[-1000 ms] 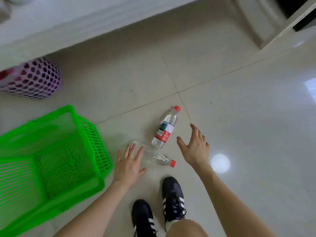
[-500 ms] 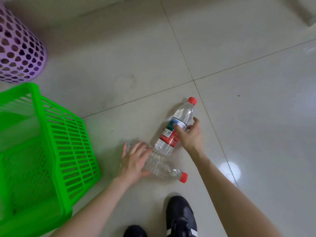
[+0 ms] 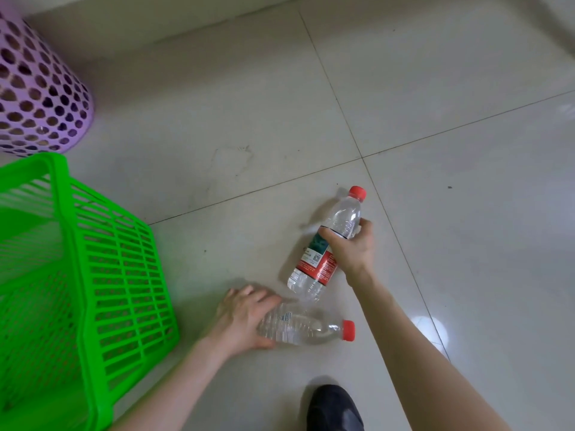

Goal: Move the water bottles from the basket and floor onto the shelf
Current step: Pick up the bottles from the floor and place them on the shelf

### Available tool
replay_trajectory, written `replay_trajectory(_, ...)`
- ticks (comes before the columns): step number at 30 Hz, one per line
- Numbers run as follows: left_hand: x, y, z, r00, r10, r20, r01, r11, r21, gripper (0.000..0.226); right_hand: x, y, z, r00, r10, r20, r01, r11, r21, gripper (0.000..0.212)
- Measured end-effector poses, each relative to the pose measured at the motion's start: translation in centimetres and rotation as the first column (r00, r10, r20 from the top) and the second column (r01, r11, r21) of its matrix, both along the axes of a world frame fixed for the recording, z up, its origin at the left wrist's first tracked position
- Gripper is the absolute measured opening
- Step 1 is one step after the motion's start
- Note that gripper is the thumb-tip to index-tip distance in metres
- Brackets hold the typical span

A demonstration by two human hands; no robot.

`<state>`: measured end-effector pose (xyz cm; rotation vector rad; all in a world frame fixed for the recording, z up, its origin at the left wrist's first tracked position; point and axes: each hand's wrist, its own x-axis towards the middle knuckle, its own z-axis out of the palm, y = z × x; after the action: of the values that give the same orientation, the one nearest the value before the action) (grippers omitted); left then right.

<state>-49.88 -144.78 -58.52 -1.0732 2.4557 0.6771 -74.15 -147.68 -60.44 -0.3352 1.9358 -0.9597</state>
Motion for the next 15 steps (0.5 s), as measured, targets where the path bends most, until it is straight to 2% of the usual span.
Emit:
replay_trajectory(4, 0.5, 0.3, -0.9, 0.992, 0.127, 0.016, -0.128, 0.985, 0.119, 0.089, -0.6, 0.6, 1.1, 1.0, -0.01, 0.024, 0.011, 0.999, -0.046, 0.062)
replay_trajectory(8, 1.2, 1.0, -1.0, 0.947, 0.323, -0.005, -0.311, 0.915, 0.258, 0.092, -1.7, 0.6, 3.4, 1.0, -0.013, 0.026, 0.016, 0.995, -0.102, 0.063)
replay_trajectory(12, 1.7, 2.6, 0.4, 0.817, 0.577, -0.005, -0.511, 0.728, 0.457, 0.086, -2.6, 0.3, 6.5, 0.998, -0.044, 0.046, 0.049, 0.991, -0.128, 0.066)
replay_trajectory(15, 2.0, 3.7, 2.4, 0.732, 0.681, 0.0, -0.587, 0.632, 0.506, 0.063, -3.1, 0.2, 9.3, 0.996, -0.068, 0.056, 0.075, 0.989, -0.13, 0.066)
